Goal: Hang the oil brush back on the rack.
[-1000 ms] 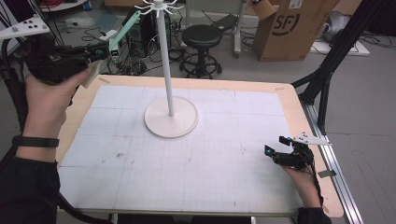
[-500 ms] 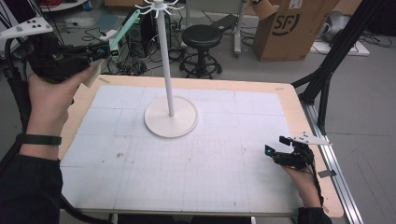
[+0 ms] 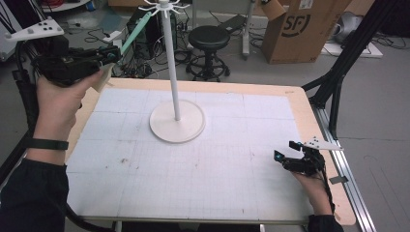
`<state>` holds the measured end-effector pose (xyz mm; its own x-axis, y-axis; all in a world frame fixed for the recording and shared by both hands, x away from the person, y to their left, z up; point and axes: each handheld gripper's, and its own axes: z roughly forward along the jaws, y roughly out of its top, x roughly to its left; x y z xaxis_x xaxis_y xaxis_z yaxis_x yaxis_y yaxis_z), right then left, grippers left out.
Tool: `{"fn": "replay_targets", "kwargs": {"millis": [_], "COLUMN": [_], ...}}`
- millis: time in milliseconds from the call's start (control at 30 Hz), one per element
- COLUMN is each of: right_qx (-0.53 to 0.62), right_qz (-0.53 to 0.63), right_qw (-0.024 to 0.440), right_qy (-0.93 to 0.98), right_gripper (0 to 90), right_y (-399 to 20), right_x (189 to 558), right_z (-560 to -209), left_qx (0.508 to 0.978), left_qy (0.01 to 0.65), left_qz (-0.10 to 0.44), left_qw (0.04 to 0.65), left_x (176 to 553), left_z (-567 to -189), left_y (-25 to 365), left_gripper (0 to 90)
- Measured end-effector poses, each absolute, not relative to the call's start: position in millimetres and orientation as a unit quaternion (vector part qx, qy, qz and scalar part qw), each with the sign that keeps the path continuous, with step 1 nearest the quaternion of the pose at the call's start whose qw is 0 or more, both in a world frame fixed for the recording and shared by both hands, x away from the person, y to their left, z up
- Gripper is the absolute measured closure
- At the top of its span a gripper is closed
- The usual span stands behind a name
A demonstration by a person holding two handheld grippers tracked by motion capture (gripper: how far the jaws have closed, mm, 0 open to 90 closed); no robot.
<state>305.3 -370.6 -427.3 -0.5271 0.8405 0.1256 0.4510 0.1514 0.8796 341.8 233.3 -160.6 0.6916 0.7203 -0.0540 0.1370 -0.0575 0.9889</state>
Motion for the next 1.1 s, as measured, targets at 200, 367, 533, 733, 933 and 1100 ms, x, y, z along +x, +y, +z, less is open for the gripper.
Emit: {"fn": "replay_targets", "kwargs": {"millis": [200,367,533,733,933,1100], "right_qx": [0.441,0.441,0.440,0.442,0.443,0.443], "right_qz": [0.479,0.479,0.480,0.477,0.473,0.471], "right_qw": [0.204,0.204,0.203,0.203,0.202,0.203], "right_qy": [0.731,0.731,0.731,0.732,0.734,0.736], "right_gripper": [16.9,16.9,16.9,16.9,16.9,16.8], "right_y": [-371,-371,-371,-370,-370,-369], "right_x": [305,305,306,306,306,306], "right_z": [-427,-427,-427,-428,-428,-429], "left_qx": [0.695,0.696,0.713,0.723,0.734,0.735], "left_qy": [0.308,0.303,0.299,0.294,0.292,0.301], "left_qz": [0.235,0.231,0.237,0.224,0.222,0.213], "left_qw": [0.607,0.608,0.589,0.584,0.572,0.569], "left_x": [345,343,337,327,314,305], "left_z": [-163,-168,-186,-222,-267,-304], "left_y": [225,225,230,241,249,254], "left_gripper": [81.5,60.7,41.5,32.2,28.3,24.3]}}
